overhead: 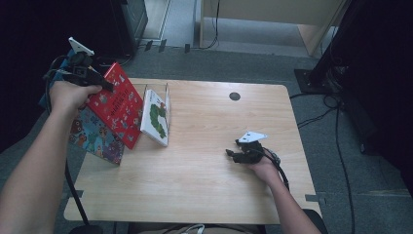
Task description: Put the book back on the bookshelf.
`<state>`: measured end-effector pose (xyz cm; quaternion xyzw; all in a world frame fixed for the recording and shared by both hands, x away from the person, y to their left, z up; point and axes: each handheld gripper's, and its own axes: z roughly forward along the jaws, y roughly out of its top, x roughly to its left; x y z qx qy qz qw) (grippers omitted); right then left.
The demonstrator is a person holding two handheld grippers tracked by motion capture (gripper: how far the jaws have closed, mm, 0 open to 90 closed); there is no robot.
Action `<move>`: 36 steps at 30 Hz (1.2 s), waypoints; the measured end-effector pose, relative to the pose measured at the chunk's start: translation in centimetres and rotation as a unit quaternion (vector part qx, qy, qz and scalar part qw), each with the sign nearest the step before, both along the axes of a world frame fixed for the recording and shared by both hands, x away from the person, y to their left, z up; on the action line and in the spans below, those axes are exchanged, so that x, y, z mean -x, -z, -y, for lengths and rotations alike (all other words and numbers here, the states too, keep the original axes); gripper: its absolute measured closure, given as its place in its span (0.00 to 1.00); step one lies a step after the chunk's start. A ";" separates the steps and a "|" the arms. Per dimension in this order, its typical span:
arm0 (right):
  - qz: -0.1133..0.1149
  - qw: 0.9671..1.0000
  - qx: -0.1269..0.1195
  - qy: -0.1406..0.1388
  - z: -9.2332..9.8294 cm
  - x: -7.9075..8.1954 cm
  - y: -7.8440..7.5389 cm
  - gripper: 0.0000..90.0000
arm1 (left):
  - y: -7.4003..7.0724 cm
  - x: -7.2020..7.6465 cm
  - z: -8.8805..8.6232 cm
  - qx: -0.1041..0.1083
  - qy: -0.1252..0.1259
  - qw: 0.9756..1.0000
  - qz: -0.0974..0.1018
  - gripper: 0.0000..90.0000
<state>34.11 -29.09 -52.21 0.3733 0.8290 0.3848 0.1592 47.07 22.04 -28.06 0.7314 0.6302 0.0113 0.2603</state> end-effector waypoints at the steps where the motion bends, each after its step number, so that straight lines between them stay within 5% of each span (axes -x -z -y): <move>1: 0.000 1.000 0.000 0.000 0.0 0.0 0.0 0.42 | 0.0 -0.1 0.1 -0.002 -0.001 1.000 -0.001 0.88; 36: 0.001 1.000 0.000 -0.001 0.0 0.0 0.0 0.43 | 0.3 -0.5 -0.1 0.007 -0.005 1.000 0.022 0.79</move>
